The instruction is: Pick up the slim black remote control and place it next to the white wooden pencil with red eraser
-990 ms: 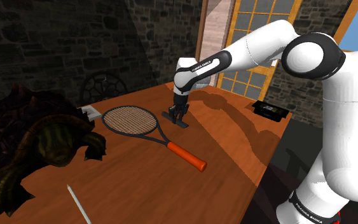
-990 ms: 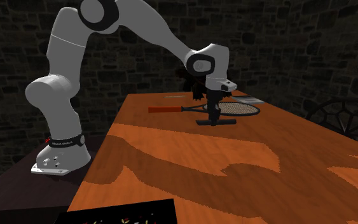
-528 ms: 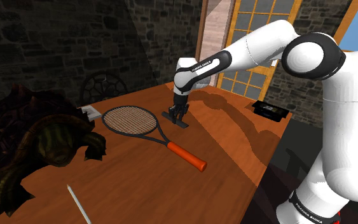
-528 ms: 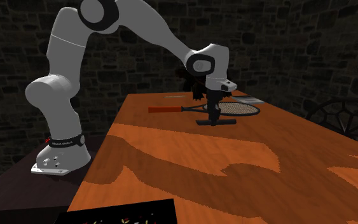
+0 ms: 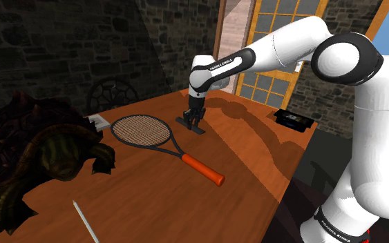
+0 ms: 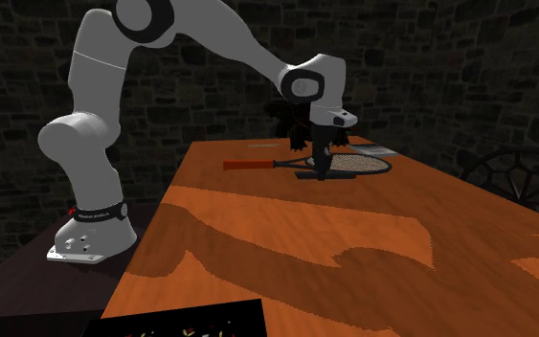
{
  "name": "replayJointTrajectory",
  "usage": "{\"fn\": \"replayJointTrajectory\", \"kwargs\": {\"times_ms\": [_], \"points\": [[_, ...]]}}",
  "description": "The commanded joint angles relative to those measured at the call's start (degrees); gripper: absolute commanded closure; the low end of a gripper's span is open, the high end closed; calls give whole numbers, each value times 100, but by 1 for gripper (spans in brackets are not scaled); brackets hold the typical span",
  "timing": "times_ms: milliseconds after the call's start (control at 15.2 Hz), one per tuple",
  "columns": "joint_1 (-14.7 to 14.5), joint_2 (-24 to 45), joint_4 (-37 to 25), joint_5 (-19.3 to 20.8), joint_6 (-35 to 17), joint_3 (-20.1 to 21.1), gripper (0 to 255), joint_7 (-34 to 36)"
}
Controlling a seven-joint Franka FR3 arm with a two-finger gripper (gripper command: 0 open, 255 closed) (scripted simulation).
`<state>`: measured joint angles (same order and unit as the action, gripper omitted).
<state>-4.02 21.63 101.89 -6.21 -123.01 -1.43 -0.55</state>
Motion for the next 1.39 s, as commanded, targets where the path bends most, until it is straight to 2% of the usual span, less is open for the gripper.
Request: {"fn": "replayJointTrajectory", "kwargs": {"times_ms": [0, 594, 1320], "points": [[3, -78, -59, 9, 138, -5, 255, 8], [3, -327, -386, 45, 711, -16, 255, 65], [-790, -1378, 1102, 128, 170, 461, 255, 1323]]}}
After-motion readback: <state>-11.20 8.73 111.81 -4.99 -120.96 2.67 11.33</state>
